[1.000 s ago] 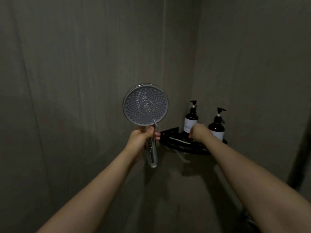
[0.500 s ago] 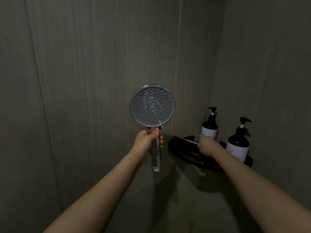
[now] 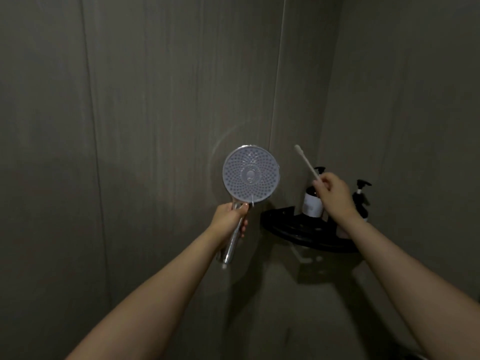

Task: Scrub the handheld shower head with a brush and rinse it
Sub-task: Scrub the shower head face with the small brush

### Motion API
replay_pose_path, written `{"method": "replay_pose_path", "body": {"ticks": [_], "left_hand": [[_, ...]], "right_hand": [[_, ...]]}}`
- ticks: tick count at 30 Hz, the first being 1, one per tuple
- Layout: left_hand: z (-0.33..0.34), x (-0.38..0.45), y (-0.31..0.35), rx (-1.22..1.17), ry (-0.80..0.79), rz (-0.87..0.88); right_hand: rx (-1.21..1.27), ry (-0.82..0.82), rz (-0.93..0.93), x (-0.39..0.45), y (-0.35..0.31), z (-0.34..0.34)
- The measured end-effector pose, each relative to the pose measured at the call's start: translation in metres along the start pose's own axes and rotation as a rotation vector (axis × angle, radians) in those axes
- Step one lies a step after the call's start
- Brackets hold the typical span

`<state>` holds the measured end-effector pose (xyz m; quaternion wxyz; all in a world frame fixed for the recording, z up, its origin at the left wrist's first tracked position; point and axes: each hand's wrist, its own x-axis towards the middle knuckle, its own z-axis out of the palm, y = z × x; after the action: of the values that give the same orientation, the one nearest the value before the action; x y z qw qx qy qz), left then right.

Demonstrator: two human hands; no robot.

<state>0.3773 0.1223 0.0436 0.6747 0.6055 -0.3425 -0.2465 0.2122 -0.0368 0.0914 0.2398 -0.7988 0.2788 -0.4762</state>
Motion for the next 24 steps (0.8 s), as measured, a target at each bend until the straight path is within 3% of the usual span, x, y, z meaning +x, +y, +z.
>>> {"method": "replay_pose_path", "body": {"ticks": [4,7,10,13,17,21,24], "left_hand": [[0.001,-0.012,-0.001,0.092,-0.046,-0.028],[0.007,-0.025,-0.004,0.123,-0.117,-0.031],[0.012,-0.036,-0.008,0.132,-0.199,-0.035],[0.01,-0.046,-0.012,0.128,-0.237,-0.059],[0.009,-0.053,-0.017,0.111,-0.269,-0.076],[0.007,-0.059,-0.013,0.086,-0.293,-0.094],[0.007,-0.06,-0.011,0.089,-0.297,-0.081]], "right_hand": [[-0.176,-0.178,-0.111,-0.031,-0.058,-0.01],[-0.483,-0.371,-0.107,-0.059,-0.089,0.004],[-0.715,-0.297,0.005,-0.073,-0.086,0.004],[-0.598,-0.087,0.196,-0.083,-0.089,-0.019],[-0.563,-0.222,0.142,-0.112,-0.106,0.002],[-0.605,-0.122,0.255,-0.109,-0.092,-0.015],[-0.555,-0.202,0.213,-0.114,-0.097,-0.012]]}}
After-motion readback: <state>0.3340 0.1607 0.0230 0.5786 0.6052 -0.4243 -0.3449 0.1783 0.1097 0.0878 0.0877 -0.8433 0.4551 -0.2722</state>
